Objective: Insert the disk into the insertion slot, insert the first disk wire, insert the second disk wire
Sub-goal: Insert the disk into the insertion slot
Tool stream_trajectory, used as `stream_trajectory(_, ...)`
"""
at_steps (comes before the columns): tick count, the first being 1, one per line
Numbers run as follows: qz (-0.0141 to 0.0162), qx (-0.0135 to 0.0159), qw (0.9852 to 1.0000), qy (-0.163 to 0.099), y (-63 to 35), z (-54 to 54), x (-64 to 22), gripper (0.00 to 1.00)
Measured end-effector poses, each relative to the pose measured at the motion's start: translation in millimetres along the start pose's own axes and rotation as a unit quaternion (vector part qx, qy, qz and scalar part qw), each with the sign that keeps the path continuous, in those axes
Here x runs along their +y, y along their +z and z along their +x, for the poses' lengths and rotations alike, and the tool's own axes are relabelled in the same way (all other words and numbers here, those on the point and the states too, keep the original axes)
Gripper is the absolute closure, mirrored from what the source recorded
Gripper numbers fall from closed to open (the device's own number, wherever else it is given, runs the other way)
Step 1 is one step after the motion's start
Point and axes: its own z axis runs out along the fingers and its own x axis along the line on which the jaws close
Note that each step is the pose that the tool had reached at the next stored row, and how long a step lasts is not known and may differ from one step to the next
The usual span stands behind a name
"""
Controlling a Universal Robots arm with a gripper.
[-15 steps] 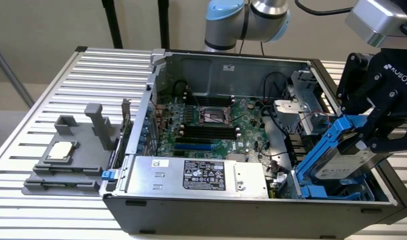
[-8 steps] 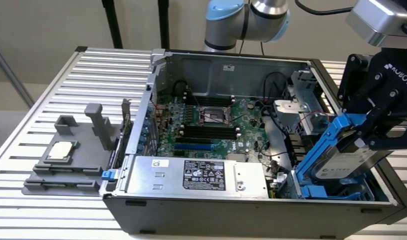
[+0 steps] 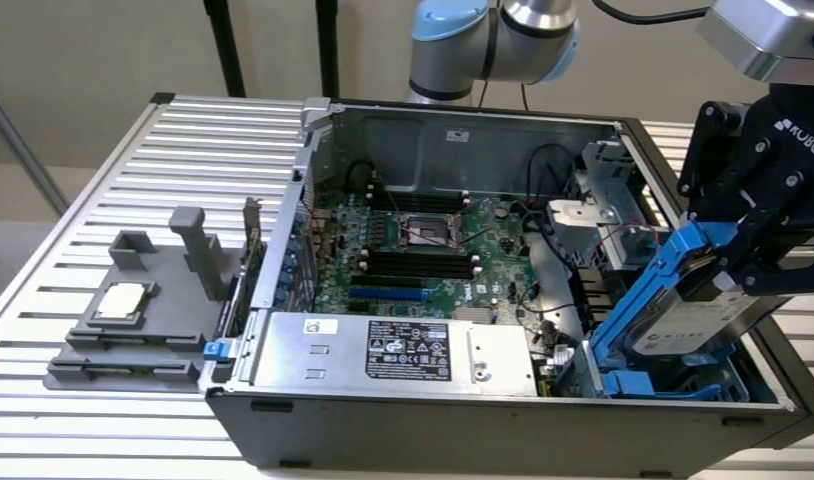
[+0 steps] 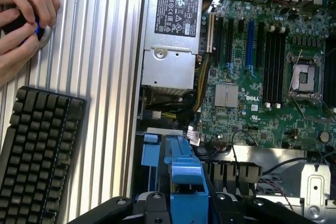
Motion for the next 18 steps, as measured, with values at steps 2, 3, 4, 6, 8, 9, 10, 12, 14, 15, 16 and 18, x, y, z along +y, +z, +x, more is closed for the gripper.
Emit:
stream_trajectory(2,0.0000,0.0003,1.0000,0.000,0.0,0.1,-0.1,0.68)
stream_trajectory(3,0.0000,0.0006,1.0000,0.001,0.0,0.1,-0.1,0.68)
stream_trajectory(4,0.0000,0.0010,1.0000,0.001,0.1,0.1,-0.1,0.68)
stream_trajectory(6,0.0000,0.0023,1.0000,0.003,0.0,0.0,-0.1,0.68)
stream_trajectory(8,0.0000,0.0033,1.0000,0.004,0.1,0.1,-0.1,0.68)
stream_trajectory(9,0.0000,0.0038,1.0000,0.005,0.0,0.0,-0.1,0.68)
stream_trajectory(10,0.0001,0.0041,1.0000,0.006,0.0,0.1,-0.1,0.68)
stream_trajectory(12,0.0001,0.0042,1.0000,0.007,-0.1,0.1,-0.1,0.68)
stream_trajectory(14,0.0000,0.0042,1.0000,0.007,0.1,0.0,-0.1,0.68)
stream_trajectory(15,-0.0001,0.0042,1.0000,0.007,0.3,0.0,-0.1,0.68)
stream_trajectory(16,-0.0004,0.0042,1.0000,0.007,0.5,0.0,-0.1,0.68)
stream_trajectory(18,-0.0009,0.0042,1.0000,0.007,1.3,0.1,-0.2,0.68)
